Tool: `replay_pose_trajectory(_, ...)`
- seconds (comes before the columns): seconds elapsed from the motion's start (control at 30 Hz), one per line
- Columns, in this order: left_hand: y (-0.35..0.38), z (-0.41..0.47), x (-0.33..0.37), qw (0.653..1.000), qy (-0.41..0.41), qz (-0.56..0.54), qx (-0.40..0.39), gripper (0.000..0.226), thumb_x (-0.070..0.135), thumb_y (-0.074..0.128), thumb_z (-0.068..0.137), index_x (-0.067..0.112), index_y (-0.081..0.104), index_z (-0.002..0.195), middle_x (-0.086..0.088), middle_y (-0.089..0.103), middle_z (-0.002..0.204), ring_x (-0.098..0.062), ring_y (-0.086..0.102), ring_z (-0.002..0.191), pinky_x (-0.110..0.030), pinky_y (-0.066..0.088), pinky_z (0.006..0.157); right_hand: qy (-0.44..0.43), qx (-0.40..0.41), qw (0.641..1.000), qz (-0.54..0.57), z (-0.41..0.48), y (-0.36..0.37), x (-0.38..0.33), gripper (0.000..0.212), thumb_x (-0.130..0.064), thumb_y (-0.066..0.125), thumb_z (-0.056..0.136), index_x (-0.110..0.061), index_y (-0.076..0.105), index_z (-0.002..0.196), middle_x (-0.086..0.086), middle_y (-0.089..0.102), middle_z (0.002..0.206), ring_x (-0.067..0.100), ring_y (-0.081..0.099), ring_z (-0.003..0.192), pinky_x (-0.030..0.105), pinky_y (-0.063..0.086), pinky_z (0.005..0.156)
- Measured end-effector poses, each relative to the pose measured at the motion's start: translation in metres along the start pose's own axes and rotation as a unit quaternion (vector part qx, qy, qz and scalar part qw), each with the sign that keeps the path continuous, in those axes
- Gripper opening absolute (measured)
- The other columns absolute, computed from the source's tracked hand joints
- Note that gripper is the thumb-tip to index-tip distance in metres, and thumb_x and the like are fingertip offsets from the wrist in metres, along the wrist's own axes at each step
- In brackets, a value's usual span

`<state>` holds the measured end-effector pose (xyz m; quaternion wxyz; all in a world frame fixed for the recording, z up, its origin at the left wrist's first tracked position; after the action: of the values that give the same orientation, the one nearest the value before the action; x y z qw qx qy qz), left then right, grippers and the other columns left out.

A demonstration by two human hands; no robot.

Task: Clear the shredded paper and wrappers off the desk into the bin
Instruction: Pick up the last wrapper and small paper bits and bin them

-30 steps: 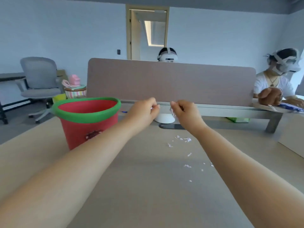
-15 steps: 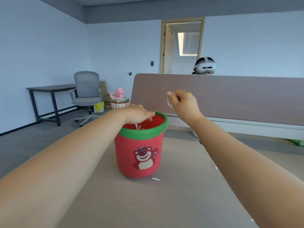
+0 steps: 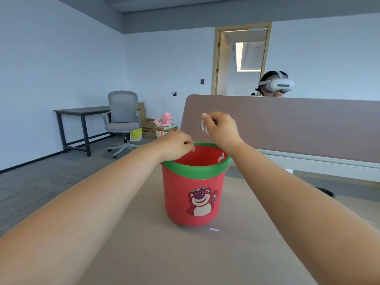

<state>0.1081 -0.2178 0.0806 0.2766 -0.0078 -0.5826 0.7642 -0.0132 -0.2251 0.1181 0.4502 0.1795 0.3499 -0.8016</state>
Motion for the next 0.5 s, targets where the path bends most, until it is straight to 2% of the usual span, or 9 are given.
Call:
replay_pose_trajectory(0.07, -0.004, -0.005, -0.005, 1.0, 0.002, 0.01, 0.002, 0.026, 0.016, 0.045, 0.091, 0.016, 0.07, 0.096, 0.001, 0.066, 0.1, -0.014, 0.057, 0.092, -0.028, 0.044, 0.082, 0.011, 0.0, 1.0, -0.002, 0.002, 0.004, 0.0, 0.045, -0.026, 0.045, 0.094, -0.016, 0.04, 0.05, -0.003, 0.052, 0.056, 0.011, 0.049, 0.056, 0.012, 0.035, 0.05)
replay_pose_trajectory(0.13, -0.01, -0.011, -0.011, 1.0, -0.004, 0.002, 0.031, 0.025, 0.015, 0.046, 0.09, 0.017, 0.07, 0.094, 0.002, 0.068, 0.092, -0.016, 0.062, 0.087, -0.031, 0.049, 0.08, 0.023, -0.011, 1.0, -0.008, 0.002, 0.01, 0.003, 0.042, -0.027, 0.045, 0.094, -0.014, 0.042, 0.054, 0.001, 0.053, 0.06, 0.017, 0.049, 0.059, 0.023, 0.033, 0.051)
replay_pose_trajectory(0.17, -0.012, -0.014, -0.014, 0.999, -0.008, -0.012, 0.044, 0.024, 0.015, 0.046, 0.09, 0.016, 0.069, 0.094, 0.003, 0.067, 0.084, -0.016, 0.065, 0.083, -0.033, 0.052, 0.079, 0.031, -0.027, 0.999, -0.016, 0.002, 0.014, 0.005, 0.039, -0.028, 0.045, 0.094, -0.013, 0.044, 0.058, 0.001, 0.053, 0.061, 0.016, 0.047, 0.058, 0.024, 0.034, 0.051)
replay_pose_trajectory(0.23, -0.011, -0.02, -0.019, 0.997, -0.016, -0.038, 0.065, 0.022, 0.015, 0.046, 0.09, 0.016, 0.068, 0.093, 0.002, 0.067, 0.074, -0.016, 0.069, 0.075, -0.034, 0.056, 0.077, 0.042, -0.082, 0.995, -0.048, 0.0, 0.025, 0.01, 0.032, -0.028, 0.05, 0.092, -0.015, 0.051, 0.063, -0.003, 0.05, 0.061, 0.01, 0.044, 0.055, 0.023, 0.035, 0.053)
replay_pose_trajectory(0.3, -0.011, -0.024, -0.02, 0.995, -0.015, -0.039, 0.088, 0.021, 0.016, 0.046, 0.089, 0.019, 0.067, 0.092, -0.001, 0.07, 0.075, -0.017, 0.07, 0.072, -0.037, 0.057, 0.076, 0.046, -0.126, 0.988, -0.078, -0.002, 0.031, 0.014, 0.018, -0.026, 0.059, 0.087, -0.013, 0.063, 0.075, -0.005, 0.054, 0.065, 0.008, 0.047, 0.06, 0.019, 0.036, 0.055)
replay_pose_trajectory(0.37, -0.011, -0.025, -0.02, 0.993, -0.008, -0.041, 0.11, 0.021, 0.017, 0.047, 0.088, 0.02, 0.067, 0.089, -0.005, 0.072, 0.077, -0.019, 0.07, 0.073, -0.041, 0.056, 0.076, 0.042, -0.132, 0.986, -0.088, -0.004, 0.03, 0.015, 0.015, -0.024, 0.067, 0.081, -0.009, 0.07, 0.083, -0.003, 0.059, 0.069, 0.008, 0.049, 0.063, 0.011, 0.038, 0.053)
replay_pose_trajectory(0.43, -0.011, -0.026, -0.019, 0.992, -0.01, -0.047, 0.116, 0.021, 0.017, 0.047, 0.087, 0.02, 0.068, 0.088, -0.006, 0.073, 0.076, -0.02, 0.07, 0.074, -0.042, 0.056, 0.075, 0.041, -0.138, 0.985, -0.094, -0.007, 0.028, 0.015, 0.014, -0.023, 0.071, 0.078, -0.01, 0.072, 0.081, -0.007, 0.057, 0.062, 0.002, 0.047, 0.057, 0.003, 0.036, 0.048)
replay_pose_trajectory(0.5, -0.01, -0.026, -0.018, 0.992, -0.013, -0.052, 0.114, 0.02, 0.017, 0.048, 0.088, 0.018, 0.068, 0.089, -0.007, 0.073, 0.077, -0.02, 0.07, 0.074, -0.042, 0.057, 0.075, 0.049, -0.16, 0.981, -0.102, -0.011, 0.029, 0.016, 0.013, -0.024, 0.071, 0.078, -0.013, 0.072, 0.073, -0.009, 0.057, 0.057, 0.001, 0.05, 0.05, 0.01, 0.041, 0.053)
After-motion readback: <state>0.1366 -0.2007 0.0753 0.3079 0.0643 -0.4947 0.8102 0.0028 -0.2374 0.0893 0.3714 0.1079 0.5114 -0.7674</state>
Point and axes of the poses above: each hand's wrist, its own z-axis towards the middle knuckle, its own y-axis out of the palm, x = y × z, the point moved 8 cm from there along z, towards the middle knuckle
